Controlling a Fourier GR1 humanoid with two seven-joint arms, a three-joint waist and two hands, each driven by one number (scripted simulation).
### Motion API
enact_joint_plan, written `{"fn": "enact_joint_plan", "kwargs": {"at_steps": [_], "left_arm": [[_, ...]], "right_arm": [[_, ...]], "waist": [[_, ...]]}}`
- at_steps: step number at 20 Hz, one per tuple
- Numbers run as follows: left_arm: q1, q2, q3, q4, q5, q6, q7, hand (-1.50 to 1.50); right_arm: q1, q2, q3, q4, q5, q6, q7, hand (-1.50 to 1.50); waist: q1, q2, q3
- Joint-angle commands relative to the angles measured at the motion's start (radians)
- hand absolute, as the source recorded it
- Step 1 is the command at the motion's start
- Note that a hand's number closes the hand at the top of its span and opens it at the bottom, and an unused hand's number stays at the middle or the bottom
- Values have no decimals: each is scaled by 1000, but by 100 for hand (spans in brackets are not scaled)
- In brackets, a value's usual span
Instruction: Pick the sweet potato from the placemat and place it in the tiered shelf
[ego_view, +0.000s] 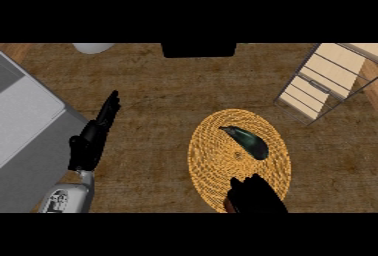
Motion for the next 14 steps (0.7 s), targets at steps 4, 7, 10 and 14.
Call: {"fn": "enact_joint_plan", "kwargs": {"at_steps": [4, 7, 10, 14], "left_arm": [[6, 8, 26, -2, 10, 8, -9, 0], [27, 7, 20, -8, 8, 7, -9, 0], [42, 9, 20, -14, 12, 3, -4, 0], [27, 13, 30, -7, 12, 3, -23, 0]], "right_arm": [[158, -217, -190, -175, -424, -18, -389, 150], [228, -235, -279, -253, -634, 15, -498, 150], [266, -331, -456, -292, -805, 46, -623, 150], [297, -423, -715, -307, -1072, 151, -718, 150]], "waist": [[-33, 8, 3], [-40, 3, 2], [-41, -1, 2], [-39, -1, -2]]}}
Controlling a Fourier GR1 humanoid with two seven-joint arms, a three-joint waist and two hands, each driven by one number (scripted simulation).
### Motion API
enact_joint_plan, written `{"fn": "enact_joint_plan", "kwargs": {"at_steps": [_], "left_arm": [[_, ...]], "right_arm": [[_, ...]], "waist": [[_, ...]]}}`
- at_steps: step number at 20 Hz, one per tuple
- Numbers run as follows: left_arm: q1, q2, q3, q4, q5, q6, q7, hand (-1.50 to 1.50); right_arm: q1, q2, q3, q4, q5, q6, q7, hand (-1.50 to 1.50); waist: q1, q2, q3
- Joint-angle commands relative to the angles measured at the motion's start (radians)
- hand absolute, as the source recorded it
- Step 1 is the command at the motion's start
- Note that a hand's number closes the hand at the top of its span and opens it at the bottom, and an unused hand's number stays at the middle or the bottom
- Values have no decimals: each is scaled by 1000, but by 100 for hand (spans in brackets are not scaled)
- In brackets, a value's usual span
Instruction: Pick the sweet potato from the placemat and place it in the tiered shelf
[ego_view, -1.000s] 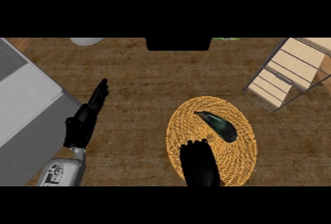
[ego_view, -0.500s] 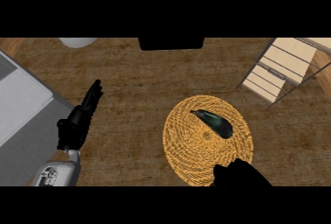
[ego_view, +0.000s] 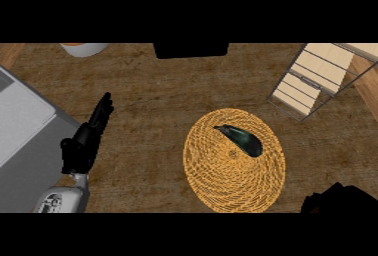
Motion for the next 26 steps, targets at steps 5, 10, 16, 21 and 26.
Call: {"fn": "enact_joint_plan", "kwargs": {"at_steps": [5, 10, 16, 21, 26], "left_arm": [[3, 21, 10, 12, 19, -37, -1, 0], [-32, 12, -12, -25, 11, -42, 42, 0], [-16, -22, -30, 71, -20, -28, -52, 0], [-44, 19, -1, 15, 4, -67, 2, 0], [-84, -39, -30, 38, -36, -18, 35, 0]], "right_arm": [[62, -184, -563, 61, -478, 161, -175, 150], [-7, -268, -802, 180, -711, 268, -62, 150], [-173, -353, -876, 354, -771, 268, 34, 150], [-350, -454, -822, 435, -863, 243, 219, 150], [-501, -461, -761, 549, -803, 200, 224, 150]], "waist": [[7, -3, -3], [43, 0, -4], [65, 6, -4], [79, 7, -4], [77, 7, -3]]}}
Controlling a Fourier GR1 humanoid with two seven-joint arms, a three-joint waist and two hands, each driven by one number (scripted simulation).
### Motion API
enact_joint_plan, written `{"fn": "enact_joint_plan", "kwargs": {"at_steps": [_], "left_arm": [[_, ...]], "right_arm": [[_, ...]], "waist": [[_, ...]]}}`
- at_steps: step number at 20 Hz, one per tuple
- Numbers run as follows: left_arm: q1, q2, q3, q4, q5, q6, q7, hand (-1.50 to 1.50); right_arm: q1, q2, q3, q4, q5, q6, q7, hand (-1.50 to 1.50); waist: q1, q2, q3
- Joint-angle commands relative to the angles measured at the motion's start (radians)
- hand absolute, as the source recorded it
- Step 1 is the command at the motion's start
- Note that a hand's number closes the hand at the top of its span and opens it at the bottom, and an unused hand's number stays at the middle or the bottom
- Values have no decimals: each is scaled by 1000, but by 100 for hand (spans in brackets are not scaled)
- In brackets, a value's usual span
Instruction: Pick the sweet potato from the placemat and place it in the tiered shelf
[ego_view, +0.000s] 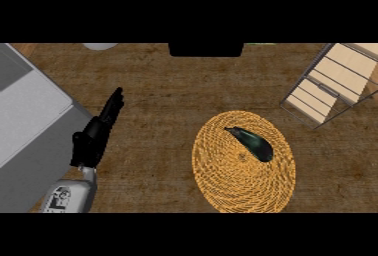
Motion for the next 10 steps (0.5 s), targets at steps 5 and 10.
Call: {"fn": "enact_joint_plan", "kwargs": {"at_steps": [5, 10], "left_arm": [[6, -8, 3, -27, 2, -8, 18, 0], [26, -42, -29, 21, -39, 15, -44, 0]], "right_arm": [[-277, -29, 145, 177, 105, -107, 22, 150], [-396, -21, 214, 270, 188, -118, -28, 150]], "waist": [[12, 2, 0], [9, 2, 0]]}}
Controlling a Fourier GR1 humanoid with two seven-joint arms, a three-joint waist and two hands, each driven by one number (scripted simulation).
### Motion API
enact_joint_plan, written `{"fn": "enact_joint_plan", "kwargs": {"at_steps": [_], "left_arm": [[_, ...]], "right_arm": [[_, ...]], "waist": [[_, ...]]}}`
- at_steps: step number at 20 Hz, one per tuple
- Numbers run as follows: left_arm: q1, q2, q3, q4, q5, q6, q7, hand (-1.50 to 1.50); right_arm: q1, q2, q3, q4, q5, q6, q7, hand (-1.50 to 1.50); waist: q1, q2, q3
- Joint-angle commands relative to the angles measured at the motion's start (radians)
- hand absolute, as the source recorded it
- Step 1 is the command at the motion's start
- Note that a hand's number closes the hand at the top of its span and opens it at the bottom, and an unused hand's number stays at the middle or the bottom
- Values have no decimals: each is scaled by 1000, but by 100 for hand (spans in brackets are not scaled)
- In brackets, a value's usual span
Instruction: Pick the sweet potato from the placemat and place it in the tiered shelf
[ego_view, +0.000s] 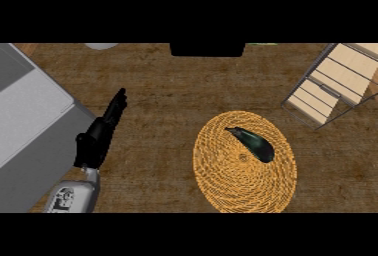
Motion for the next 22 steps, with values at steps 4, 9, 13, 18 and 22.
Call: {"fn": "enact_joint_plan", "kwargs": {"at_steps": [4, 9, 13, 18, 22], "left_arm": [[5, 17, 23, 9, 5, -19, -12, 0], [9, 21, 12, -59, 10, -32, 37, 0], [-5, -3, 11, -24, 16, -29, 19, 0], [8, -40, -19, 33, -54, 33, -27, 0], [-23, -27, 2, 28, -18, 2, -20, 0]], "right_arm": [[-139, 56, 89, 33, 146, -113, -54, 150], [-244, 136, 196, 200, 311, -232, -160, 150], [-251, 200, 241, 168, 406, -322, -297, 150], [-342, 256, 245, 324, 440, -341, -284, 150], [-451, 314, 188, 444, 250, -191, -226, 150]], "waist": [[-5, -1, 0], [12, 2, 1], [6, 1, 1], [-2, 0, 0], [12, 5, 1]]}}
